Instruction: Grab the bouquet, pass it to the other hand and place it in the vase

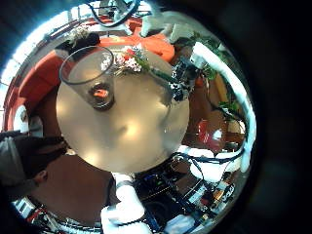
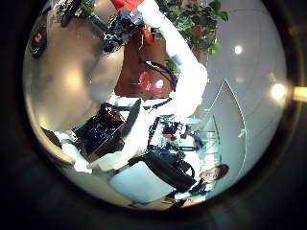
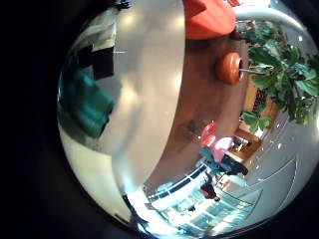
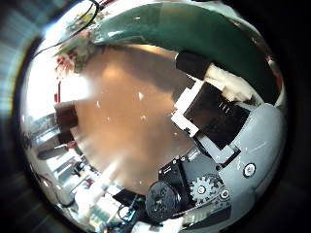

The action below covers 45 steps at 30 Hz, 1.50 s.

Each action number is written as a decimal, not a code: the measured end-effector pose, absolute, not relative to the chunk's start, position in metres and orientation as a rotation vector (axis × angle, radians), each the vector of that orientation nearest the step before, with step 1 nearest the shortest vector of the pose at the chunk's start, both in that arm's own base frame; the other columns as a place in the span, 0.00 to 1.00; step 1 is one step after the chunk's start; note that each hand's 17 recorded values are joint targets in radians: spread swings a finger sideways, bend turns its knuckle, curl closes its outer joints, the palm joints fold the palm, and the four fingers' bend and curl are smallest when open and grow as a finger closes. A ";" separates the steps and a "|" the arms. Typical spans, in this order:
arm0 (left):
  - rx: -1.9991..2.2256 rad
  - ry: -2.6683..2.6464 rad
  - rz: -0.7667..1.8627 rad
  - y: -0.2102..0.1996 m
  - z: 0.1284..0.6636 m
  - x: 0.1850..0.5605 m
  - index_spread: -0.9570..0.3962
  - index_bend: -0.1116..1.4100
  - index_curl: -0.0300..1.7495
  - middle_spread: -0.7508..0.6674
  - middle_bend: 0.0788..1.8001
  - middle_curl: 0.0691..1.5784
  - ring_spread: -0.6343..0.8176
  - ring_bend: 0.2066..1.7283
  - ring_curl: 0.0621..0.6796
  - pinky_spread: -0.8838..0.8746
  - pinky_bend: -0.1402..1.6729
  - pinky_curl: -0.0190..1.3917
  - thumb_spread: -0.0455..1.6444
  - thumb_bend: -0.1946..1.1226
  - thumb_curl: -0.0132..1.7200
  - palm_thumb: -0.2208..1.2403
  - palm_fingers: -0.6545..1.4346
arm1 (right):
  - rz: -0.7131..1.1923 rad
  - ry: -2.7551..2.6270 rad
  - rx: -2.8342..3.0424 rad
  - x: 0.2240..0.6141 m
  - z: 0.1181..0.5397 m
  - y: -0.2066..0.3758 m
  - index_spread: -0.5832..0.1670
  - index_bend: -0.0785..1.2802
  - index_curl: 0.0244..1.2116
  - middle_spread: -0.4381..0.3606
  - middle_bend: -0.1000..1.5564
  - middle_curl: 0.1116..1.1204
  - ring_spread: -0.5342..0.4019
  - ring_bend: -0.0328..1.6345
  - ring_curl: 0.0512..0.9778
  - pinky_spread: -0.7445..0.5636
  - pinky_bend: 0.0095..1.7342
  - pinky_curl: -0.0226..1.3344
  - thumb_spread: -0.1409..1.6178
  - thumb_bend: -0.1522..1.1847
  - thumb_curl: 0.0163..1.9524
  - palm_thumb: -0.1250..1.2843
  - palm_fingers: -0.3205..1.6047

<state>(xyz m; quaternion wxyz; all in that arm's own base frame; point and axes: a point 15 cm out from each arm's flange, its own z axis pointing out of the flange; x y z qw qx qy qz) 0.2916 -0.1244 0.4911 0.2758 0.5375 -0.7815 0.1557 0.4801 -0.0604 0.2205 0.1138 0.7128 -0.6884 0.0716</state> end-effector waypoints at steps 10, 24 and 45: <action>1.436 -2.113 0.426 -0.128 0.498 0.286 0.78 0.19 0.23 0.79 0.07 0.19 0.81 0.18 0.19 0.78 0.18 0.19 0.71 0.13 0.19 0.36 0.41 | 0.879 -1.989 2.296 0.478 0.328 -0.080 0.34 0.83 0.88 0.35 0.85 0.80 0.36 0.89 0.73 0.42 0.74 0.66 0.56 0.20 0.47 0.92 0.75; 1.449 -2.107 0.428 -0.131 0.506 0.281 0.78 0.19 0.23 0.78 0.07 0.20 0.81 0.18 0.19 0.78 0.18 0.19 0.71 0.13 0.19 0.36 0.41 | 0.849 -2.481 2.427 0.449 0.435 -0.088 0.41 0.86 0.85 0.38 0.87 0.77 0.36 0.89 0.73 0.43 0.71 0.70 0.56 0.18 0.56 0.87 0.75; 1.461 -2.124 0.433 -0.134 0.519 0.278 0.78 0.19 0.23 0.78 0.07 0.20 0.80 0.18 0.19 0.78 0.18 0.20 0.71 0.13 0.18 0.36 0.41 | 0.789 -3.139 2.444 0.413 0.544 -0.120 0.46 0.89 0.81 0.39 0.88 0.74 0.37 0.90 0.73 0.43 0.69 0.75 0.56 0.16 0.64 0.87 0.76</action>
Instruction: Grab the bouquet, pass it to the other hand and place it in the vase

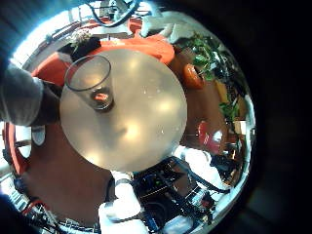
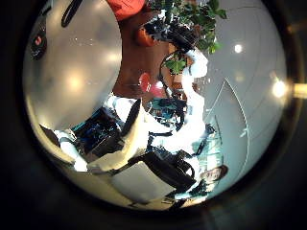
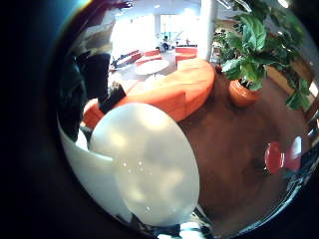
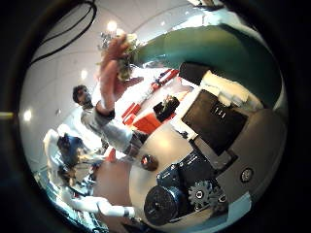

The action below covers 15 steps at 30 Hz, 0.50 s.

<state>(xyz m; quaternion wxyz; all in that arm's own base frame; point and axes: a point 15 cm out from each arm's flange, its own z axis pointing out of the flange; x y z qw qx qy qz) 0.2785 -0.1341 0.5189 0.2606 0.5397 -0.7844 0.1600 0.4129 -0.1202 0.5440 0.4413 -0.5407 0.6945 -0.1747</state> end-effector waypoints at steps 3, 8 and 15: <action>1.456 -2.129 0.432 -0.135 0.519 0.279 0.78 0.19 0.23 0.78 0.07 0.20 0.80 0.18 0.19 0.78 0.18 0.20 0.71 0.13 0.18 0.36 0.41 | -0.425 1.723 -1.304 0.409 0.548 -0.127 0.46 0.89 0.81 0.39 0.88 0.74 0.37 0.90 0.73 0.43 0.68 0.76 0.56 0.16 0.65 0.86 0.76; 1.454 -2.128 0.428 -0.138 0.521 0.278 0.78 0.20 0.23 0.78 0.07 0.20 0.80 0.18 0.19 0.78 0.18 0.20 0.71 0.13 0.18 0.36 0.42 | -0.430 1.727 -1.290 0.407 0.548 -0.135 0.46 0.90 0.80 0.39 0.88 0.73 0.37 0.90 0.73 0.43 0.68 0.77 0.56 0.15 0.67 0.87 0.76; 1.462 -2.124 0.424 -0.136 0.518 0.280 0.78 0.20 0.24 0.78 0.07 0.20 0.80 0.18 0.19 0.78 0.18 0.20 0.71 0.13 0.18 0.36 0.42 | -0.351 1.681 -1.205 0.405 0.561 -0.131 0.47 0.90 0.79 0.39 0.88 0.73 0.37 0.90 0.72 0.43 0.67 0.78 0.57 0.14 0.68 0.87 0.76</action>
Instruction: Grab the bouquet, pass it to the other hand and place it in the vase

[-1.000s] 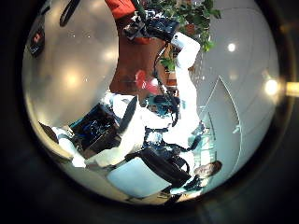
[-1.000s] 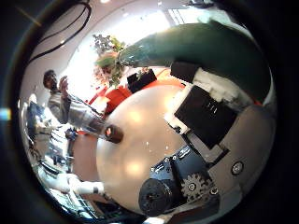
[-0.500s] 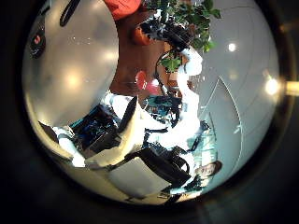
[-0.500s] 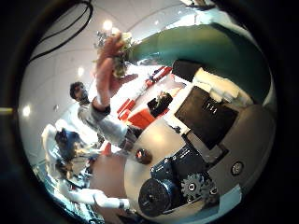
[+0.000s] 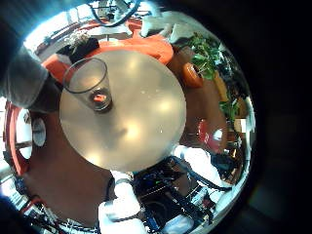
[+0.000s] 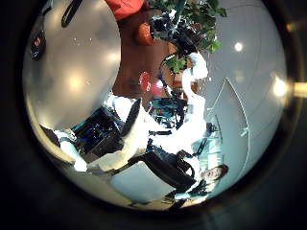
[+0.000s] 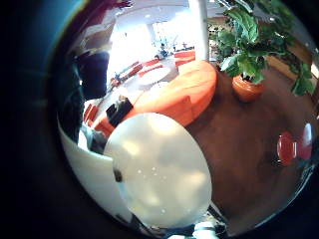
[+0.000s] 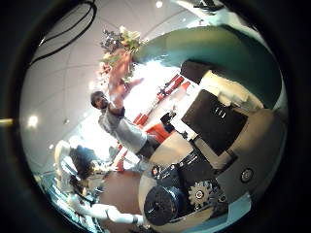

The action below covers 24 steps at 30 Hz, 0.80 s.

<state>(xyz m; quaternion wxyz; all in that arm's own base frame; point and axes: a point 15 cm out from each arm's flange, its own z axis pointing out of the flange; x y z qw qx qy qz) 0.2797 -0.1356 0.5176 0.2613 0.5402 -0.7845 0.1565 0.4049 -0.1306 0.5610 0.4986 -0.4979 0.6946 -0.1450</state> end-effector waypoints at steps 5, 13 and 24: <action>1.447 -2.115 0.442 -0.137 0.518 0.288 0.78 0.19 0.23 0.78 0.07 0.20 0.80 0.18 0.19 0.78 0.18 0.20 0.71 0.13 0.18 0.36 0.41 | -0.232 1.598 -1.121 0.398 0.583 -0.123 0.47 0.90 0.79 0.39 0.88 0.72 0.37 0.90 0.72 0.43 0.67 0.78 0.57 0.14 0.69 0.87 0.76; 1.432 -2.065 0.595 -0.139 0.529 0.312 0.79 0.19 0.23 0.78 0.07 0.20 0.80 0.19 0.20 0.78 0.18 0.20 0.70 0.13 0.18 0.35 0.41 | 0.015 1.465 -1.137 0.382 0.602 -0.097 0.47 0.91 0.79 0.39 0.88 0.72 0.37 0.90 0.72 0.43 0.67 0.78 0.57 0.13 0.70 0.87 0.76; 1.236 -1.863 0.978 -0.159 0.584 0.344 0.81 0.18 0.22 0.79 0.07 0.20 0.80 0.20 0.21 0.78 0.18 0.21 0.66 0.13 0.18 0.30 0.40 | 0.355 1.240 -1.326 0.358 0.606 -0.037 0.48 0.91 0.78 0.39 0.89 0.72 0.37 0.90 0.72 0.43 0.67 0.79 0.57 0.11 0.72 0.88 0.75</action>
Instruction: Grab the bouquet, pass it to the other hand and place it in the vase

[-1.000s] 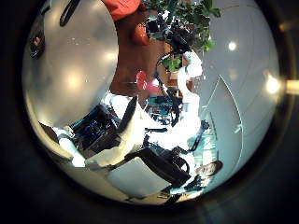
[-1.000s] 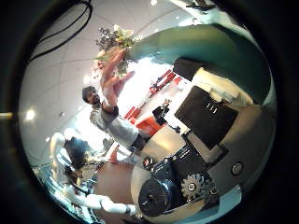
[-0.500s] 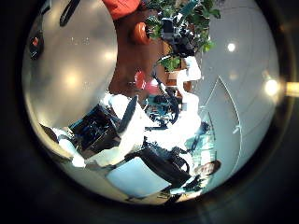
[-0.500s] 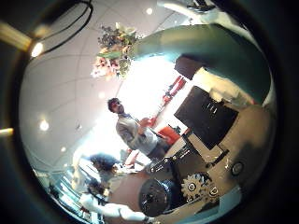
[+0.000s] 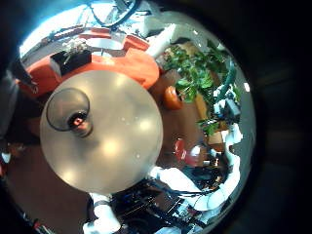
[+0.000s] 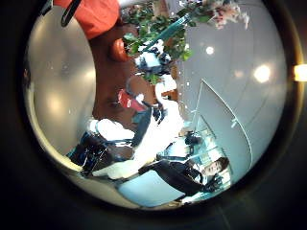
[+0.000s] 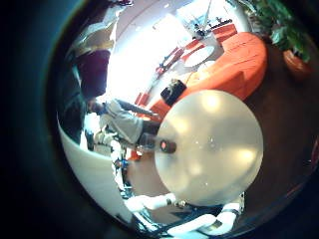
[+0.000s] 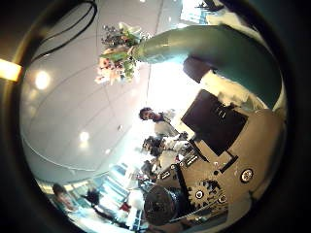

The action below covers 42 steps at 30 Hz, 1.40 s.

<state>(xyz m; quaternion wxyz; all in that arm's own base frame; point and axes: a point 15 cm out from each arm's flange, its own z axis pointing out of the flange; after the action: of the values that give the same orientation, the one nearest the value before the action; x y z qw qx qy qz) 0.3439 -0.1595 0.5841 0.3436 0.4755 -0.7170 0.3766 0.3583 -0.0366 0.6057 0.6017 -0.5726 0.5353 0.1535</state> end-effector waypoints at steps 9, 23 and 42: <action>1.133 -1.722 1.130 -0.163 0.610 0.359 0.83 0.17 0.20 0.81 0.07 0.20 0.81 0.21 0.22 0.79 0.19 0.23 0.62 0.12 0.18 0.29 0.38 | 0.555 1.088 -1.470 0.348 0.601 0.030 0.48 0.91 0.78 0.39 0.89 0.72 0.37 0.91 0.71 0.42 0.67 0.79 0.57 0.11 0.72 0.88 0.75; 0.989 -1.571 1.213 -0.179 0.630 0.364 0.85 0.18 0.18 0.82 0.07 0.20 0.82 0.22 0.23 0.79 0.20 0.24 0.59 0.13 0.19 0.32 0.36 | 0.765 0.945 -1.597 0.335 0.590 0.101 0.48 0.92 0.78 0.39 0.89 0.72 0.37 0.91 0.72 0.42 0.67 0.80 0.57 0.11 0.73 0.87 0.75; 0.818 -1.495 1.127 -0.211 0.635 0.346 0.64 0.26 0.26 0.44 0.39 0.34 0.40 0.35 0.27 0.50 0.29 0.23 0.58 0.16 0.22 0.50 0.81 | 0.918 0.952 -1.705 0.350 0.545 0.154 0.48 0.92 0.78 0.39 0.89 0.72 0.37 0.91 0.72 0.42 0.66 0.81 0.58 0.11 0.73 0.87 0.75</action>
<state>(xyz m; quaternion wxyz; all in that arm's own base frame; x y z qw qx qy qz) 0.3462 -0.2110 0.6346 0.5219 0.3416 -0.6242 0.4703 0.3503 0.1536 0.5452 0.4726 -0.6964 0.3887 0.3749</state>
